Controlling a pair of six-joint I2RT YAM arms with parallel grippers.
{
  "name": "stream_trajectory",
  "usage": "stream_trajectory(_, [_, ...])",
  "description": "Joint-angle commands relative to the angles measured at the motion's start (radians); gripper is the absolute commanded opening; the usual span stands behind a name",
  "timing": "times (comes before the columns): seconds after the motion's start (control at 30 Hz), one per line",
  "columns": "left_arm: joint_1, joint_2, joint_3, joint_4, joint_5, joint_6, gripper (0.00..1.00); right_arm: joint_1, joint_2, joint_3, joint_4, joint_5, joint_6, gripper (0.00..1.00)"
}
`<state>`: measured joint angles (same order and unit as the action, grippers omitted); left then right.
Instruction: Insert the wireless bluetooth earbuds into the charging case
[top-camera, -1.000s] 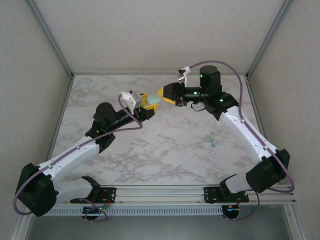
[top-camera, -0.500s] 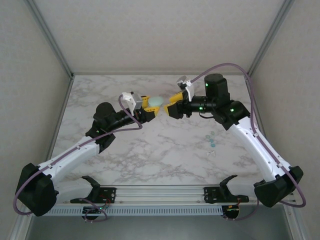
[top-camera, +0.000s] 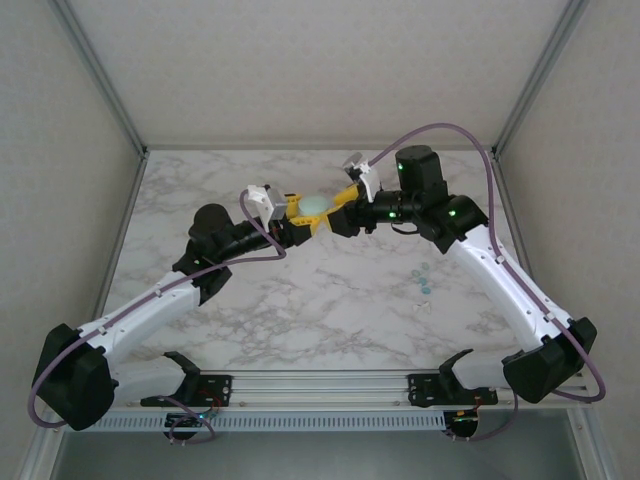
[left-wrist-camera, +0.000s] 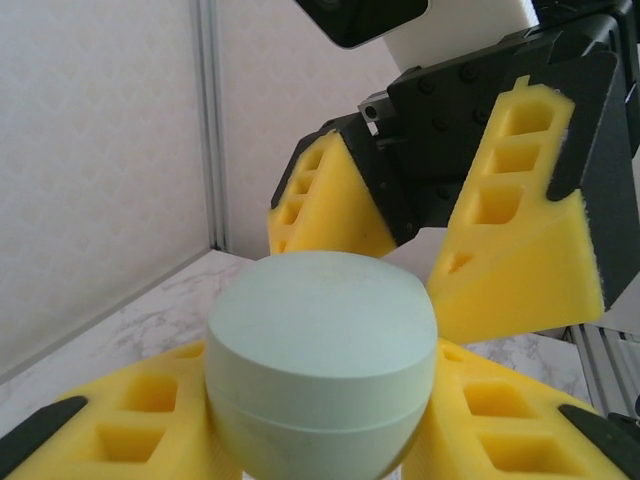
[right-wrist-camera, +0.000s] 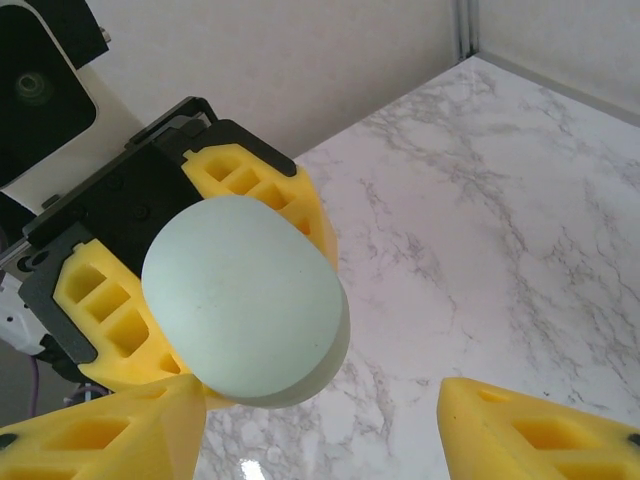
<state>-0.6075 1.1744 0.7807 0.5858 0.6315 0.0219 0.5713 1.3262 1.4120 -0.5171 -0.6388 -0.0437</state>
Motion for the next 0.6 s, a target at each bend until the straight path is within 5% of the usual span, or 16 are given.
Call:
stream_trajectory(0.0, [-0.009, -0.018, 0.050, -0.020, 0.067, 0.003, 0.21, 0.006, 0.016, 0.044, 0.026, 0.092, 0.042, 0.62])
stream_trajectory(0.57, [-0.014, -0.037, 0.027, -0.051, 0.032, 0.037, 0.21, 0.004, 0.073, 0.131, 0.049, 0.155, 0.183, 0.63])
